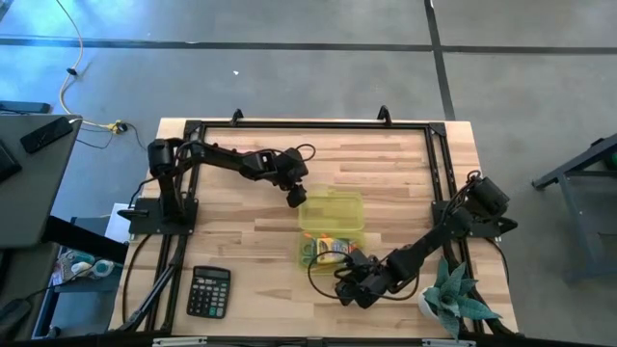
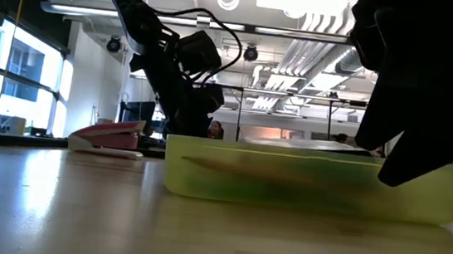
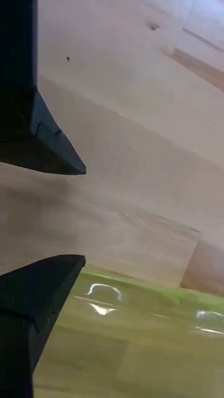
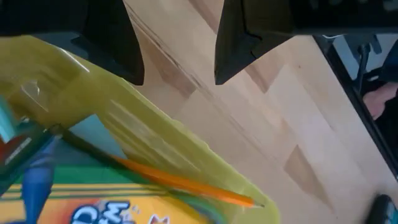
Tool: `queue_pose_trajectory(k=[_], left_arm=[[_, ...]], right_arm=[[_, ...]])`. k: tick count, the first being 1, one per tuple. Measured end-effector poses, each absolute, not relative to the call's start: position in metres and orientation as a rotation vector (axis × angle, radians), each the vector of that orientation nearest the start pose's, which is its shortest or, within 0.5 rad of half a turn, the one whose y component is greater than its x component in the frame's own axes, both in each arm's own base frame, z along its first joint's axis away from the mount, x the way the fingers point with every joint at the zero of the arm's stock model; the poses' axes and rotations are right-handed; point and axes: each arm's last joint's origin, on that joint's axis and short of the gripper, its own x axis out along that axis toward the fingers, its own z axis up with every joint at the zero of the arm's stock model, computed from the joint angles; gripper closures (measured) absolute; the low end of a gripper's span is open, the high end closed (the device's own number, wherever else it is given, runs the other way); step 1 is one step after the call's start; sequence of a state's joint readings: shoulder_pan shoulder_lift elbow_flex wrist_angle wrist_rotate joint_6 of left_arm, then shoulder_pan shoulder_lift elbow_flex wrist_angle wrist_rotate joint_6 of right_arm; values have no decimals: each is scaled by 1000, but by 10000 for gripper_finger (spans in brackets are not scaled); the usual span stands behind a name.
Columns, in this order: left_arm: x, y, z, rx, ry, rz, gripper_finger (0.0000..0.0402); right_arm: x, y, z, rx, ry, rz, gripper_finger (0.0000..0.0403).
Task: Pack school essentials
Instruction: Close the supply box
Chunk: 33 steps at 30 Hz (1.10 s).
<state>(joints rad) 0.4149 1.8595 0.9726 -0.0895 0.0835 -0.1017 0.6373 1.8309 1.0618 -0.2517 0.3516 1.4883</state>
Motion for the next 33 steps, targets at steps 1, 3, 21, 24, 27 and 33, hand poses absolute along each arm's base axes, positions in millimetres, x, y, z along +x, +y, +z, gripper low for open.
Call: queue_pose_trajectory(k=[1, 3, 21, 24, 27, 33], left_arm=[[322, 138, 124, -333, 938, 351, 190], [323, 135, 124, -330, 942, 344, 190], [321, 125, 127, -323, 986, 310, 190], [321, 125, 130, -314, 978, 306, 190], [321, 124, 131, -303, 979, 299, 190], [322, 123, 133, -322, 963, 260, 190]], right_arm=[[291, 203, 150, 893, 858, -436, 214], [291, 203, 150, 898, 854, -451, 215], [286, 201, 147, 908, 955, -473, 215], [285, 202, 147, 924, 994, -450, 215], [285, 202, 147, 938, 1024, -437, 215], [283, 201, 146, 927, 1038, -449, 215]])
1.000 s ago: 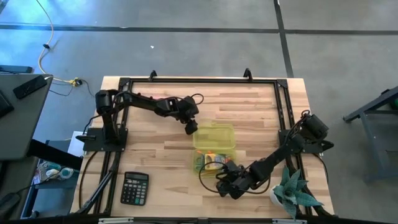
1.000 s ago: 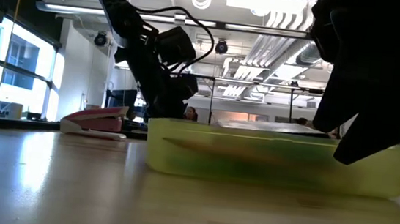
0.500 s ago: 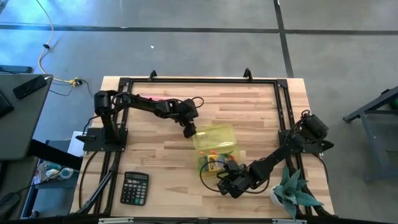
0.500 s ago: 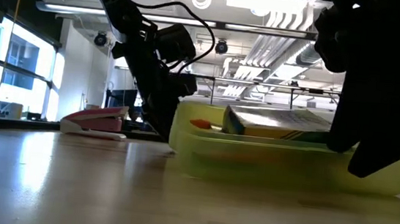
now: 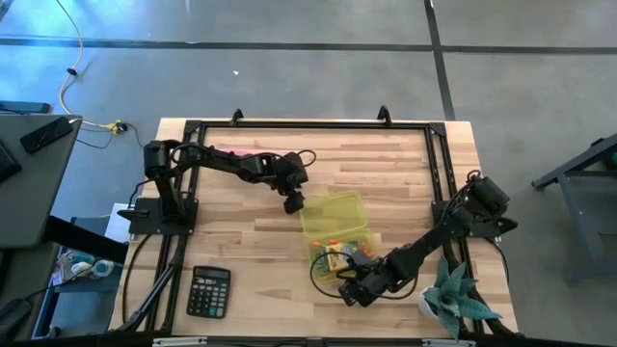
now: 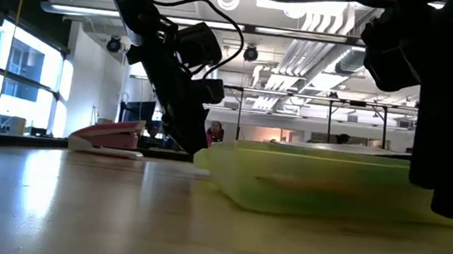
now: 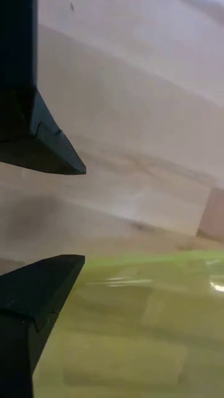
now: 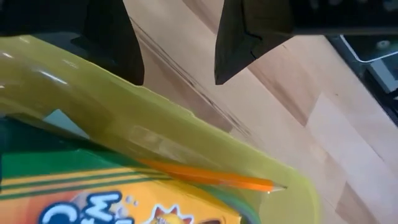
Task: Pack school essentials
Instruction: Close the supply box
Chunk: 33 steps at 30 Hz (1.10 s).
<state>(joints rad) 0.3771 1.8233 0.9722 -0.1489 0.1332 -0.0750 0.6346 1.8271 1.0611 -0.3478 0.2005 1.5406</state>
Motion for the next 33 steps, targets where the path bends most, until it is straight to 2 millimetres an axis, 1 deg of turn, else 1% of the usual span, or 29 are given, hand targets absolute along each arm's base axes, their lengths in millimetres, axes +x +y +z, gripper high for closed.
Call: queue_pose_trajectory(k=[7, 15, 33], left_arm=[[325, 119, 135, -339, 934, 195, 190], [329, 112, 141, -320, 900, 169, 190], [329, 112, 141, -324, 905, 165, 190]], right_arm=[[280, 200, 145, 915, 1082, -472, 215], [278, 200, 144, 917, 1121, -468, 215], [277, 201, 144, 941, 1189, -432, 215]])
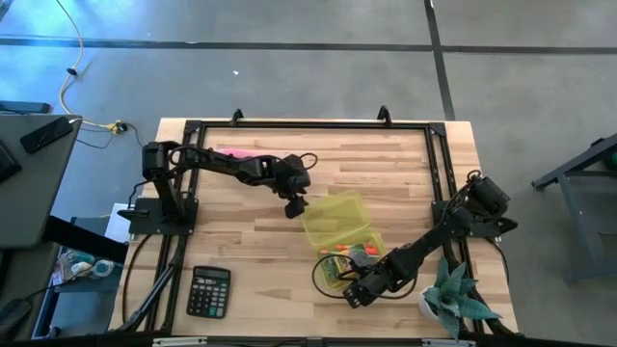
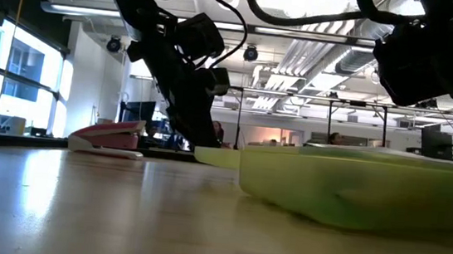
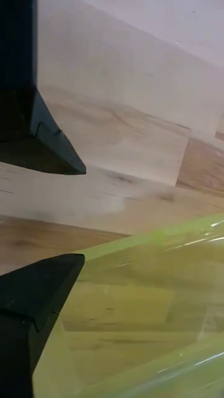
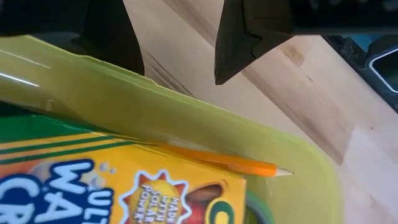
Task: Pack school essentials
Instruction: Close the supply box
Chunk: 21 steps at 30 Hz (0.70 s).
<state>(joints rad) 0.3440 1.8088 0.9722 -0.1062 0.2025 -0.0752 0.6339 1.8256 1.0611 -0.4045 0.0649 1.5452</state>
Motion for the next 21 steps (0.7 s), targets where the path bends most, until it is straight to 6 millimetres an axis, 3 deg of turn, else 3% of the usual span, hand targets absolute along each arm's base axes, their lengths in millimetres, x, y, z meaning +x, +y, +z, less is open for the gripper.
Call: queue_pose_trajectory(k=[7, 21], left_arm=[[330, 108, 141, -381, 889, 51, 190], [331, 108, 150, -364, 851, 67, 190]], right_arm=[[276, 196, 142, 928, 1223, -471, 215], [274, 193, 143, 931, 1279, -474, 215]])
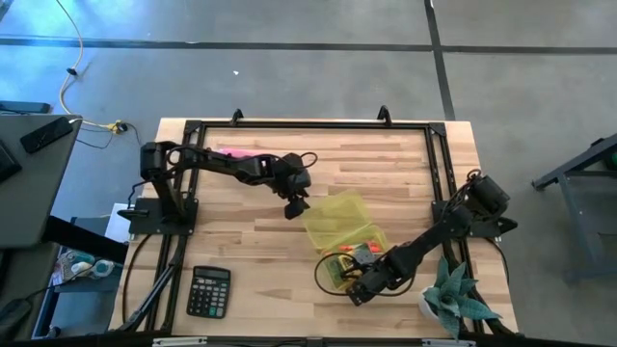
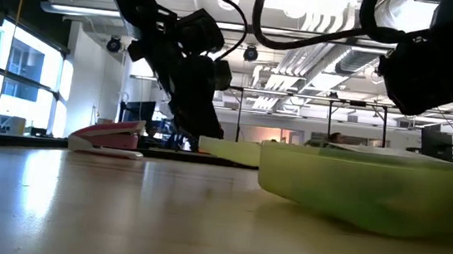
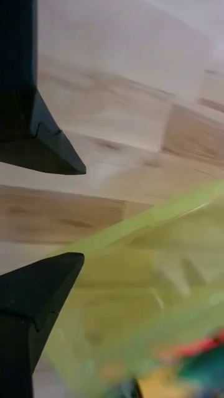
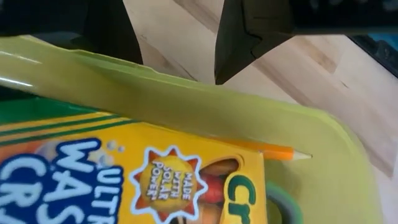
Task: Pack school essentials
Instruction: Close the supply box
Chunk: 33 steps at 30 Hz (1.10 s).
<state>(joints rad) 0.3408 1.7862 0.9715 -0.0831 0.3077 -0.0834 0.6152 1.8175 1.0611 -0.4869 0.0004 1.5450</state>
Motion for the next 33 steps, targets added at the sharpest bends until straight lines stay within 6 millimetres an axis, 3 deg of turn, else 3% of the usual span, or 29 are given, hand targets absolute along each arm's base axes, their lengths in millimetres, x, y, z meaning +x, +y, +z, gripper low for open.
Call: queue_pose_trajectory(k=[7, 26, 33], left_arm=[[333, 104, 164, -331, 783, 47, 190], [345, 75, 171, -316, 720, -81, 190], [335, 76, 166, -326, 849, 60, 190]], right_arm=[[272, 189, 155, 925, 1215, -491, 215], [274, 175, 153, 883, 1186, -587, 215], [274, 175, 153, 890, 1213, -583, 215]])
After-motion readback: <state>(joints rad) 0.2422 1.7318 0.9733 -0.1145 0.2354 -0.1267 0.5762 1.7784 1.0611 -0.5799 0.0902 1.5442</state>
